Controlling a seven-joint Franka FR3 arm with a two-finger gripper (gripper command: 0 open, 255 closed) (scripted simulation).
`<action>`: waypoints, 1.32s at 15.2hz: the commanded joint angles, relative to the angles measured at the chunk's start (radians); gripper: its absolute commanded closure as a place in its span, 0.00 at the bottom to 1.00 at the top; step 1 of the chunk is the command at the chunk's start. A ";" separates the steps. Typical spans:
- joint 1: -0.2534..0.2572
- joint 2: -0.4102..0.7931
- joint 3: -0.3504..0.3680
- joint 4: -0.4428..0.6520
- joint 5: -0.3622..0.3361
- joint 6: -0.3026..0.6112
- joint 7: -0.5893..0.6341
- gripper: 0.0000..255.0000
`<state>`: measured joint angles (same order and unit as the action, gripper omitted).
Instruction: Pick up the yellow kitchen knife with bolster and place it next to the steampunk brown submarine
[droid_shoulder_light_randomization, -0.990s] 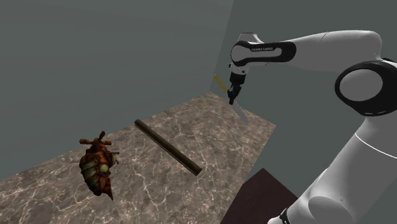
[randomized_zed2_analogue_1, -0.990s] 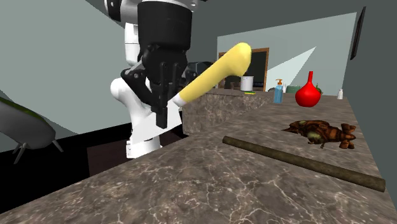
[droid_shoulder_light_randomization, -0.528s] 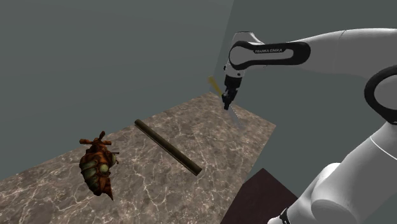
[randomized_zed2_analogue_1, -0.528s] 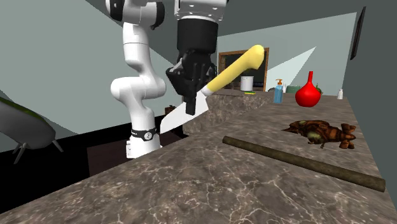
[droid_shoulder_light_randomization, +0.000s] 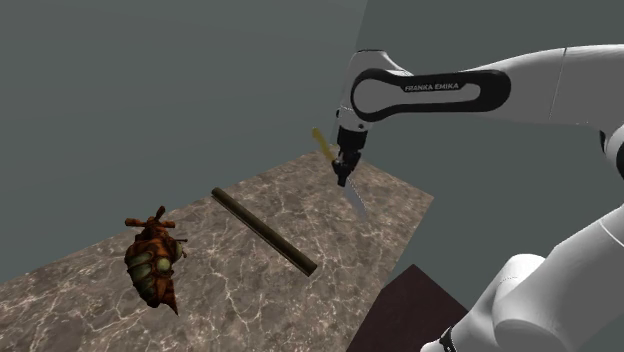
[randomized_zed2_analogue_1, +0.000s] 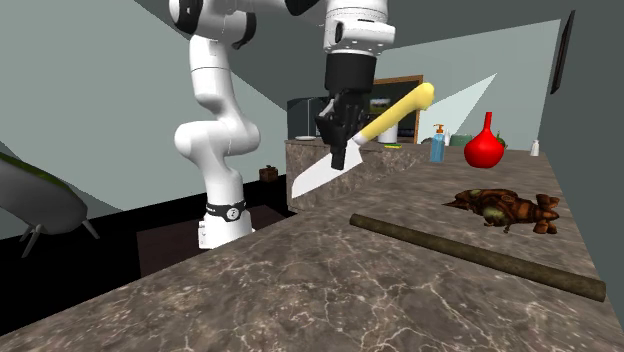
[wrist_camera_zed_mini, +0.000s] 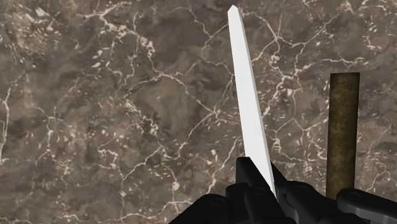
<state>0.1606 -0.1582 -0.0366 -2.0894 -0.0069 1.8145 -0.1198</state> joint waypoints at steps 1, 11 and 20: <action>0.022 -0.024 0.028 -0.021 0.010 -0.004 0.049 1.00; 0.132 -0.052 0.175 -0.048 0.071 0.002 0.282 1.00; 0.228 0.013 0.308 0.022 0.107 0.009 0.501 1.00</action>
<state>0.3783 -0.1617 0.2566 -2.0823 0.0986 1.8212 0.3535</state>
